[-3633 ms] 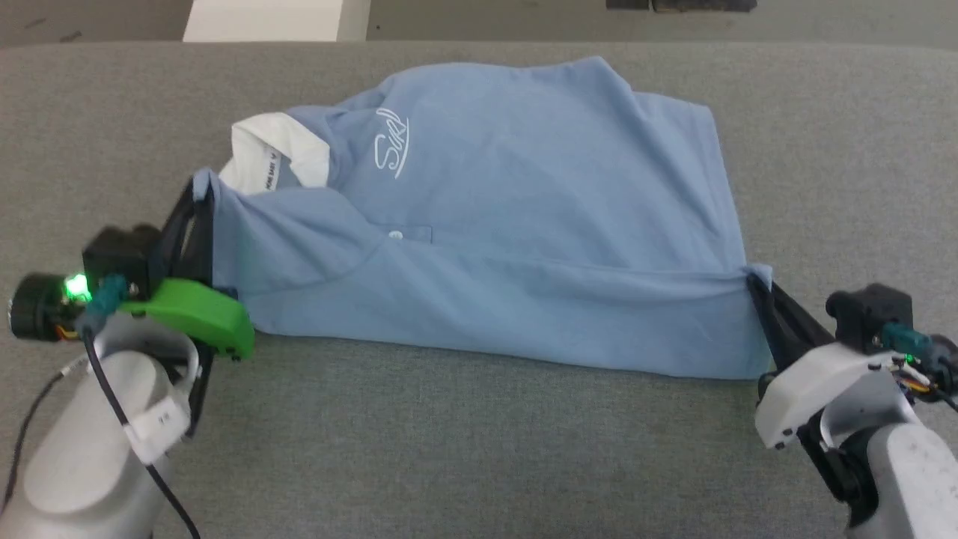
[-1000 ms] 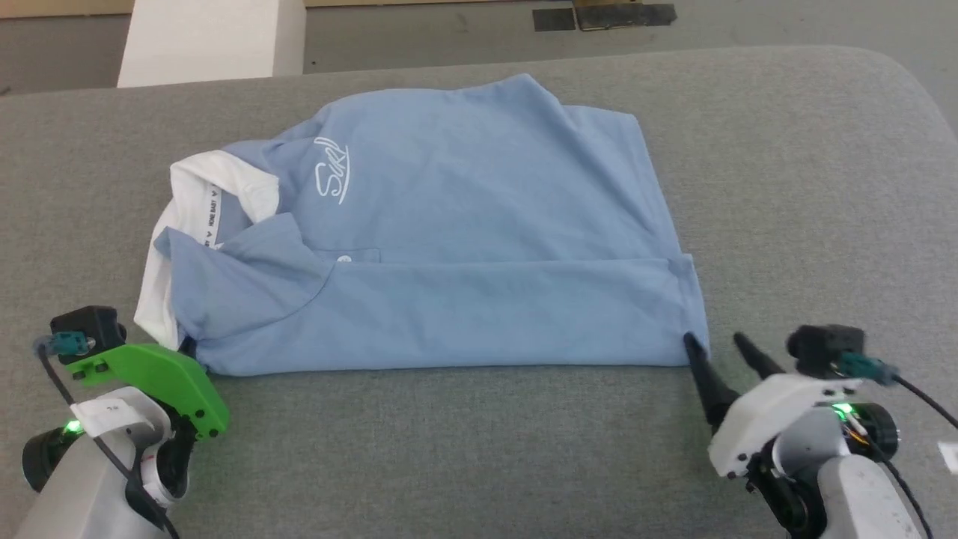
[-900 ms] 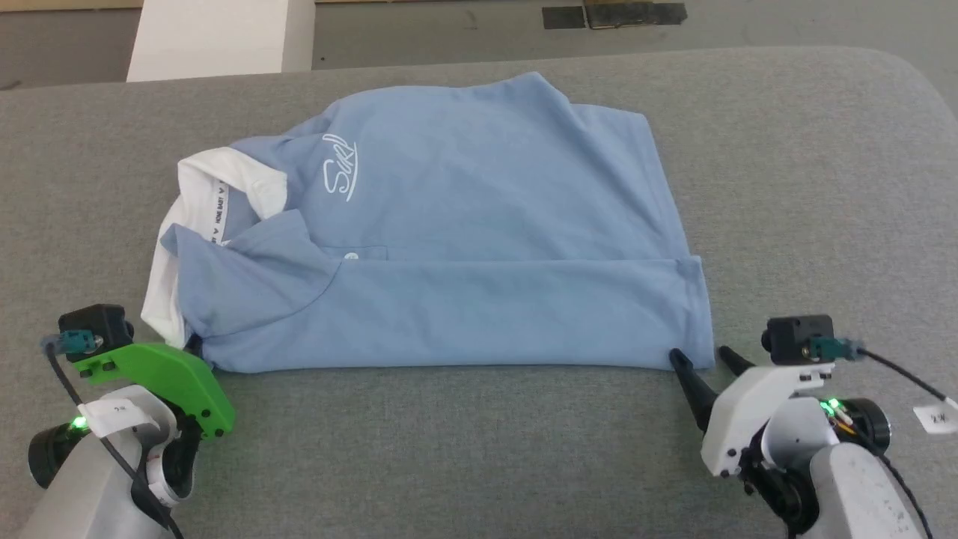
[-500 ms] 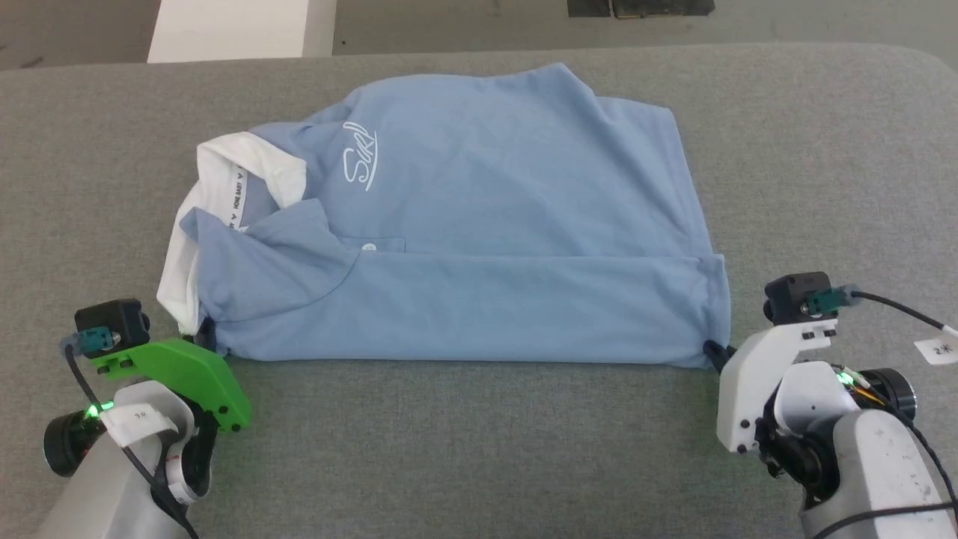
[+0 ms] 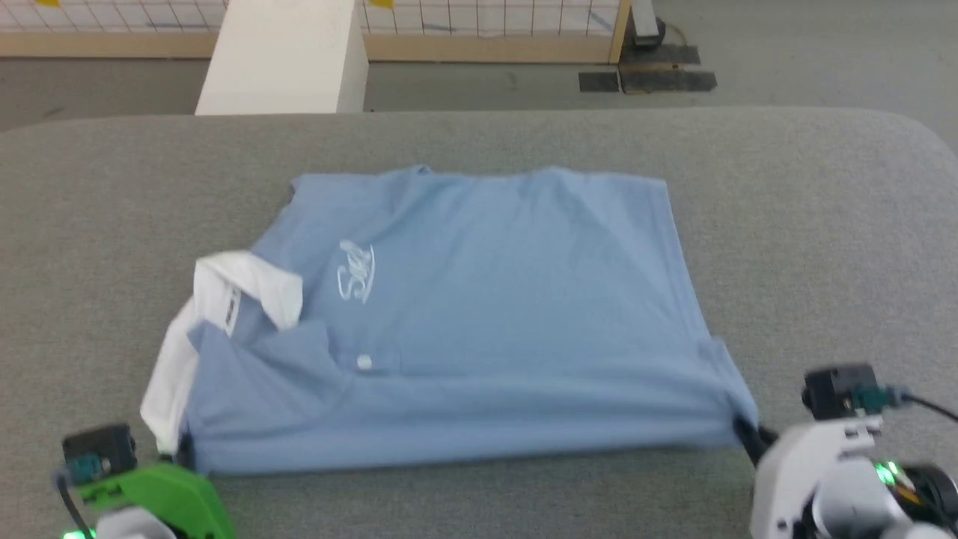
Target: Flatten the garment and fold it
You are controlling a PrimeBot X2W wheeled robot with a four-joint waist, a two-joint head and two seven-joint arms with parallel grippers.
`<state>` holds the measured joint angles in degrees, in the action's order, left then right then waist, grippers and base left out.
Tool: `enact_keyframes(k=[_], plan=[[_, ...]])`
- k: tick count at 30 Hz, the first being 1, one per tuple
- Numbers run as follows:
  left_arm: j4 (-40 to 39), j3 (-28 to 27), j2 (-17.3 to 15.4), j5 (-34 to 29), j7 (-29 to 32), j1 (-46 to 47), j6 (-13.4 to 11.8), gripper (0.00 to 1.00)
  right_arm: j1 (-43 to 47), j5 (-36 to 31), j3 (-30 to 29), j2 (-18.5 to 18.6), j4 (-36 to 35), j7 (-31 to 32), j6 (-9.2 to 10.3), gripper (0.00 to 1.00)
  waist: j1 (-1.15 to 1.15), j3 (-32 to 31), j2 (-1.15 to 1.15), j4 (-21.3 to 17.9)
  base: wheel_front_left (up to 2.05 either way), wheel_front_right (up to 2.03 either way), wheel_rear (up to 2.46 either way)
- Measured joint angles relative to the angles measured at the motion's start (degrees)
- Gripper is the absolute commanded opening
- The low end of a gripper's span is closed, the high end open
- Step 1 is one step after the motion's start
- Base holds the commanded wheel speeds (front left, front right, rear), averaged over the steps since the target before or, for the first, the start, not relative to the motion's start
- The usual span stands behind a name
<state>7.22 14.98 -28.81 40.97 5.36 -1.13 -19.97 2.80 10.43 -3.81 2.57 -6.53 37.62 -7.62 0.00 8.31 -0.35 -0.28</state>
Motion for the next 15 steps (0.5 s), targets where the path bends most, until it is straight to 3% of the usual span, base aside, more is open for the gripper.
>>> enact_keyframes(k=[7, 15], plan=[[-5.2, 2.5, 0.0, 0.5, 2.2, -6.3, -0.5, 0.0, 11.5, 3.5, -4.4, 0.0, -6.7, 9.6, 0.01, 0.0, 0.0, -1.2, 0.0, 1.3, 0.0, 0.0, 0.0], [-3.3, 4.8, 0.3, 0.6, 3.6, -7.1, 0.5, 0.0, 15.0, 4.7, -5.8, 0.0, -2.9, 9.4, 0.01, 0.0, 0.0, -0.7, 0.0, 1.2, 0.0, 0.0, 0.0]])
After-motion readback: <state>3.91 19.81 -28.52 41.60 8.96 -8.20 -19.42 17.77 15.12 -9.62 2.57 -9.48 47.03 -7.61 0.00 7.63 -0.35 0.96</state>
